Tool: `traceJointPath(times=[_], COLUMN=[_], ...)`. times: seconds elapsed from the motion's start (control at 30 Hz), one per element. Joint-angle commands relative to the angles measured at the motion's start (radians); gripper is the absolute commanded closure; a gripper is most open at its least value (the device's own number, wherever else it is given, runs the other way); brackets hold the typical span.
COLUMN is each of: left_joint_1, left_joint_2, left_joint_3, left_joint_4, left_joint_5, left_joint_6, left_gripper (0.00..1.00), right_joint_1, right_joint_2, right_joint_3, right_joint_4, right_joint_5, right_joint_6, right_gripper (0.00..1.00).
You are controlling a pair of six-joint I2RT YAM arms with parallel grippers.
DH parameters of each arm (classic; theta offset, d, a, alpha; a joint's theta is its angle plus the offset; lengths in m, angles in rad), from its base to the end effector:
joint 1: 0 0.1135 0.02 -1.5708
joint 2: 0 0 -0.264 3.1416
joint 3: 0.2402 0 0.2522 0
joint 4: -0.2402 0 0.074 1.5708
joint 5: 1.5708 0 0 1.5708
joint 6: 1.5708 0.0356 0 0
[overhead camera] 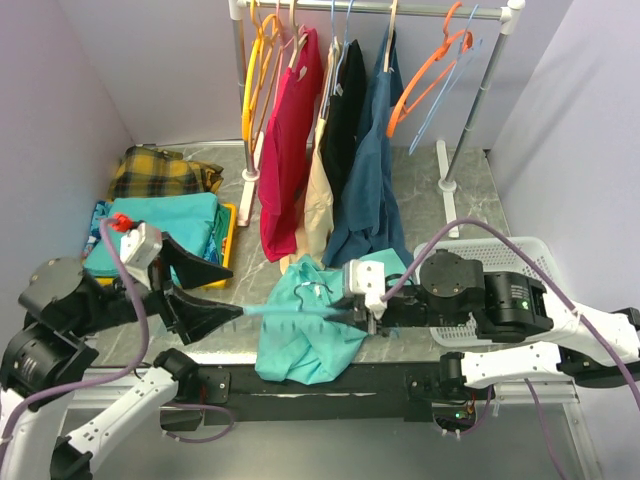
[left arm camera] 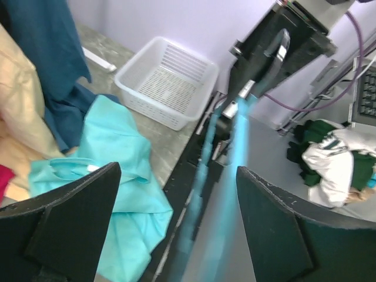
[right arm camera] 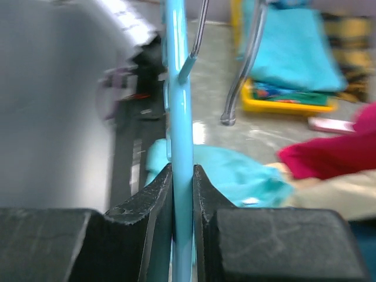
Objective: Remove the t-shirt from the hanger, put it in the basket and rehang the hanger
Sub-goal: Place the hanger at the clothesline.
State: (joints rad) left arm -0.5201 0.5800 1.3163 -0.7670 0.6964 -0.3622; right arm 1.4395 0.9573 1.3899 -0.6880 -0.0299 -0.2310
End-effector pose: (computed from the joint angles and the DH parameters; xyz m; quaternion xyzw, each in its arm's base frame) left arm 0.0248 -0.0405 0.4640 0.2900 0.6540 -0.5009 0.4872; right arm 0.0214 0.1699 0.4588 -0.5929 0.5242 0.3570 0.4963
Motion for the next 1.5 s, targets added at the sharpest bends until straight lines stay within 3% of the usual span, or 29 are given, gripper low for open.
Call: traceJointPath(times=[0.0,0.1,0.27,0.6,0.87,0.97,1.13,1.17,1.23,1.27,1.47], left_joint_1=[0.008,0.006,0.006,0.006,0.006,0.006,0.008,0.006,0.006,0.006,0.008], left_joint_2=[-0.025,-0.066,-0.121,-0.137,-0.121,-0.134,-0.147,-0.149,-0.154,-0.157,-0.184], left_joint_3=[-0.015,-0.045,-0.103,-0.19,-0.21,-0.216,-0.218,-0.219,-0.221,-0.223,-0.213], left_joint_4=[0.037,0.099,0.152,0.072,0.0,-0.008,-0.021,-0.022,-0.015,-0.011,0.027], left_joint_5=[-0.069,-0.072,0.063,0.254,0.196,0.195,0.178,0.176,0.172,0.164,0.114], left_joint_6=[0.078,0.098,0.147,0.178,0.233,0.236,0.241,0.24,0.235,0.235,0.221], left_gripper=[0.14,0.12,0.12,0.16,0.23,0.31,0.54,0.7,0.86,0.99,0.99], right_joint_1=[-0.019,-0.034,-0.071,-0.237,-0.28,-0.294,-0.32,-0.323,-0.326,-0.327,-0.33], right_joint_2=[0.009,0.021,0.041,0.095,0.139,0.139,0.133,0.133,0.136,0.135,0.117], right_joint_3=[0.051,0.047,0.05,0.13,0.222,0.247,0.27,0.271,0.271,0.27,0.241], right_joint_4=[-0.085,-0.084,-0.091,-0.146,-0.199,-0.214,-0.226,-0.226,-0.229,-0.229,-0.194], right_joint_5=[-0.229,-0.286,-0.338,-0.433,-0.443,-0.439,-0.453,-0.455,-0.458,-0.458,-0.43], right_joint_6=[0.068,0.09,0.11,0.062,0.029,0.021,0.012,0.01,0.01,0.009,0.021], right_gripper=[1.0,1.0,1.0,1.0,1.0,1.0,1.0,1.0,1.0,1.0,1.0])
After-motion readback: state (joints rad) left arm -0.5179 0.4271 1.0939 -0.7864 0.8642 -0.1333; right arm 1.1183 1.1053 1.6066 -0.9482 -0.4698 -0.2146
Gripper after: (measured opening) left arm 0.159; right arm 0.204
